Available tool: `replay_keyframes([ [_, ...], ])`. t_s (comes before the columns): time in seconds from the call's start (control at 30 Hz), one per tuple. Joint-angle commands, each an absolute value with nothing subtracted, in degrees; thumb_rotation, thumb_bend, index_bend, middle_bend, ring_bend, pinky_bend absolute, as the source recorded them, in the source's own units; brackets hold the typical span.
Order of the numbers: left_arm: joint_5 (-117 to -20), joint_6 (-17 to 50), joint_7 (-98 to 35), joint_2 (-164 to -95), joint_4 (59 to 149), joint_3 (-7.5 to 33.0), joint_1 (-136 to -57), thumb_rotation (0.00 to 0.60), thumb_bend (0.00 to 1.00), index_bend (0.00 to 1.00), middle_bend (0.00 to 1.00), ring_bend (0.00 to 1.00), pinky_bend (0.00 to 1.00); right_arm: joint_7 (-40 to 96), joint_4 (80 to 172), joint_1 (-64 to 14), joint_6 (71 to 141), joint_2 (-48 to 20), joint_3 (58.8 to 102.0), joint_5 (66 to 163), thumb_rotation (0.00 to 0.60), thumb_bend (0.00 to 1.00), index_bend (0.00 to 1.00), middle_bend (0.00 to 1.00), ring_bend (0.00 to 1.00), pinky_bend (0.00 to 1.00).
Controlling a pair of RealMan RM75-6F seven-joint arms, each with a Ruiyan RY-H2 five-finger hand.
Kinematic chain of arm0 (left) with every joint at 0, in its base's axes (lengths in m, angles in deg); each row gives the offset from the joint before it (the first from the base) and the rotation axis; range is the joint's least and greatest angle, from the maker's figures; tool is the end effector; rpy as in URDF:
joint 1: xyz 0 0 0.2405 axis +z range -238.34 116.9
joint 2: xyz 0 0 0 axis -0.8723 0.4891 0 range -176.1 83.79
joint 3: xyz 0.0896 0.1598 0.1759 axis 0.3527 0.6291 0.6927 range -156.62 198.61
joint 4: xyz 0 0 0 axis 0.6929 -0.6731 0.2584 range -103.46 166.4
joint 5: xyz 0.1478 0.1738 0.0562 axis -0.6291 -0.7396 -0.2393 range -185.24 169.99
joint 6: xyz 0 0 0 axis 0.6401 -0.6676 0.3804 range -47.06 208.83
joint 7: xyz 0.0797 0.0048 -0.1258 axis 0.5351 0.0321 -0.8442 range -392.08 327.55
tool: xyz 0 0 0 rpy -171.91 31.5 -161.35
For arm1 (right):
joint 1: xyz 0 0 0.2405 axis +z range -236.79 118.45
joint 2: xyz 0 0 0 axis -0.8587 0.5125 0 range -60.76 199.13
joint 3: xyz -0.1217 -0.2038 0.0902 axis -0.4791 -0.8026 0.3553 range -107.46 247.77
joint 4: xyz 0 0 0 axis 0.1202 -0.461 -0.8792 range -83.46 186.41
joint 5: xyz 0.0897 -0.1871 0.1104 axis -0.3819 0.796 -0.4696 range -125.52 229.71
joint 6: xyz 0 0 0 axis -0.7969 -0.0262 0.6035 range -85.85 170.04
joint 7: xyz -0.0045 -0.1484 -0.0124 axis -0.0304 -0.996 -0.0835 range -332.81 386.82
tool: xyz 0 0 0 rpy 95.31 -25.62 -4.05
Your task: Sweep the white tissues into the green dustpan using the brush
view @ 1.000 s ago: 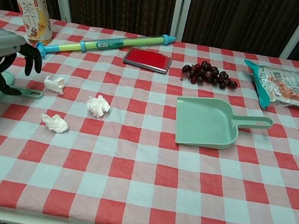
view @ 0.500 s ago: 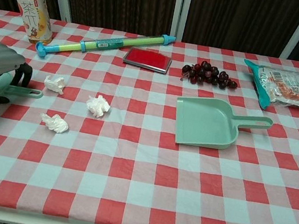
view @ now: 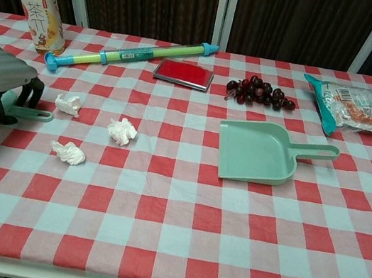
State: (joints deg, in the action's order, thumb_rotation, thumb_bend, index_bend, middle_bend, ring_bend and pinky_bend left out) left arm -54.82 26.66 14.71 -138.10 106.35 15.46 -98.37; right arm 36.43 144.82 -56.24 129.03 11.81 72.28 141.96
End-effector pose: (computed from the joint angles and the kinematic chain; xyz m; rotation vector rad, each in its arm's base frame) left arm -0.2517 0.3410 -0.0530 -1.8224 -0.7703 -0.3159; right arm -0.3214 -0.1742 0.1704 1.3907 -0.9324 0.9771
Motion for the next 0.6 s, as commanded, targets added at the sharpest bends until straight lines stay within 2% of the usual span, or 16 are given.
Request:
replay_keyframes([
  [0.03,-55.1,26.5,14.3,-138.6,105.5,15.7,-98.6,0.6,0.32,0.45,0.47,0.69,0.89,36.4,144.8,-56.2,128.9,11.8,72.3,141.9,0.6,0.16,0.02,0.13,0.0,0.0],
  [0.6,-57.2,27.1,11.4,-139.6,102.9,17.5,-99.0,0.6,0.33,0.46,0.48,0.69,0.88,36.0,145.2,-56.2,128.5,12.0,72.3,141.5,0.6,0.16,0.02,0.13,0.0,0.0],
])
